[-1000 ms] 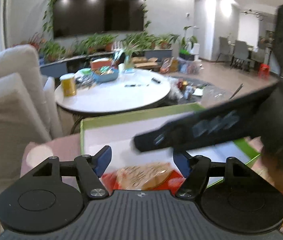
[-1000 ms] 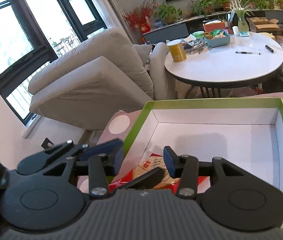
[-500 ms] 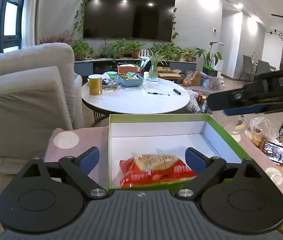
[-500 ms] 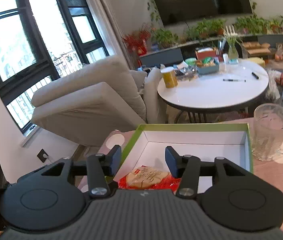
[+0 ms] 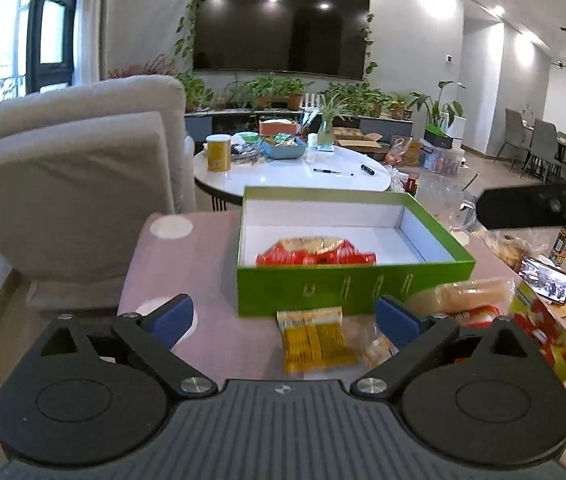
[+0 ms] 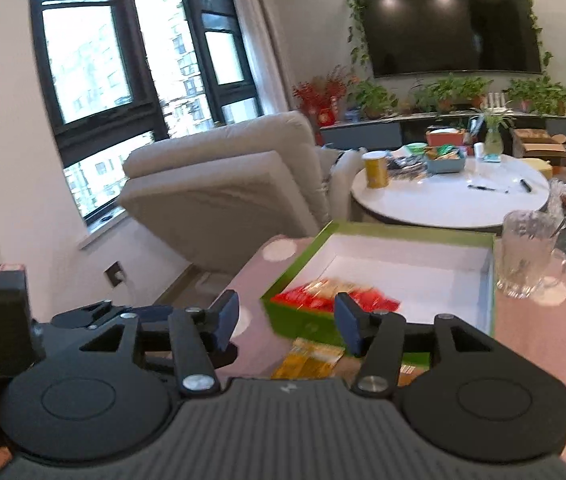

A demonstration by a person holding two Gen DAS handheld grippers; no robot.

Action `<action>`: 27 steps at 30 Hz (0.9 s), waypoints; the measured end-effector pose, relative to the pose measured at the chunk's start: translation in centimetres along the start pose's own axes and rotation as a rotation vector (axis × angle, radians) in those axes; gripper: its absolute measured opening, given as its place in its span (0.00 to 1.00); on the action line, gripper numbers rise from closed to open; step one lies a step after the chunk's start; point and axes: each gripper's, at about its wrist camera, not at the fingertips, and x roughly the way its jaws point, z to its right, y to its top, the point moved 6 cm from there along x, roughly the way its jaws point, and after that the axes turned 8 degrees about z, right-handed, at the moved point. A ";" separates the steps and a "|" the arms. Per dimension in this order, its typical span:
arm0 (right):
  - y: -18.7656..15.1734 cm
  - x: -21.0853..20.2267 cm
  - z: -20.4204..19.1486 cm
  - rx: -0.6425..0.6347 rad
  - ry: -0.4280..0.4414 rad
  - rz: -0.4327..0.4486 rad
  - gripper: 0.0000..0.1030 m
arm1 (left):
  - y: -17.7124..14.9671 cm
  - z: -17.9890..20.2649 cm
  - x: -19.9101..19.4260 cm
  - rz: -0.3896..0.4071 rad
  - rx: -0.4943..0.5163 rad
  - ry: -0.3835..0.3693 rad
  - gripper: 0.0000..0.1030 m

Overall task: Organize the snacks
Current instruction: 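Move the right tool back to the mint-green barcode packet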

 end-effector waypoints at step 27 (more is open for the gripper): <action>-10.4 1.5 -1.7 0.166 -0.072 -0.293 0.46 | -5.1 -2.2 -4.0 -0.046 -0.085 0.036 0.96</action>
